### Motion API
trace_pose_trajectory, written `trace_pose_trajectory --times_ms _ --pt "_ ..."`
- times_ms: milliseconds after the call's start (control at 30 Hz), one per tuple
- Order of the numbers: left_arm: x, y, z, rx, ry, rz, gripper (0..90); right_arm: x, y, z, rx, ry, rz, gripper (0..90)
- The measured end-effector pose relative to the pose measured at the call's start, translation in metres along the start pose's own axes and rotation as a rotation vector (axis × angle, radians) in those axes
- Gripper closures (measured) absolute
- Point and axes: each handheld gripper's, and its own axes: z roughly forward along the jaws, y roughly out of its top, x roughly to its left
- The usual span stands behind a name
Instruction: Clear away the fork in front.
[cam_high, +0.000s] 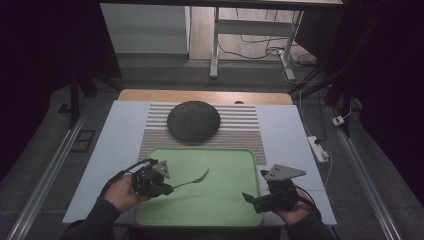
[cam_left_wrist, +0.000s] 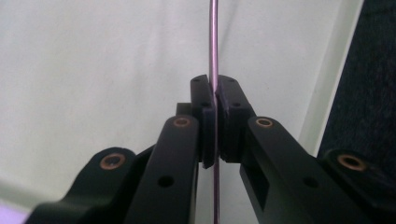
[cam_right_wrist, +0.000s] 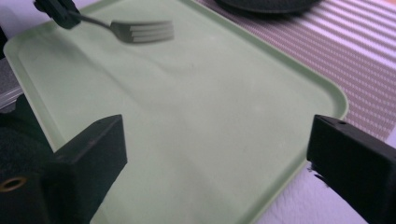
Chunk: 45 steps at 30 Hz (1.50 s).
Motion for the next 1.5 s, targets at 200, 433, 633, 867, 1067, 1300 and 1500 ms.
trace_pose_trajectory --times_ms 200,433,633,867,1067,1300,1500 --pt "-0.003 -0.01 -0.002 -0.04 0.027 -0.154 86.0 -0.001 -0.009 -0.006 0.006 -0.02 0.03 1.8" --pt "-0.002 -0.019 -0.002 -0.044 0.078 -0.331 86.0 -0.001 -0.018 -0.016 0.025 -0.042 0.038 1.8" --pt "0.002 -0.028 0.0 -0.083 0.069 -0.494 86.0 -0.002 -0.025 -0.024 0.033 -0.063 0.048 1.8" --pt "0.006 -0.034 0.012 -0.07 0.118 -0.678 85.8 -0.002 -0.032 -0.027 0.056 -0.067 0.056 1.8" --pt "0.007 -0.034 0.02 -0.034 0.16 -0.707 85.7 -0.002 -0.032 -0.027 0.064 -0.066 0.045 1.9" --pt "0.007 -0.036 0.024 -0.028 0.167 -0.681 82.6 -0.002 -0.034 -0.029 0.068 -0.069 0.046 1.9" --pt "0.009 -0.036 0.015 -0.093 0.169 -0.658 76.8 -0.002 -0.037 -0.035 0.066 -0.069 0.068 1.9"
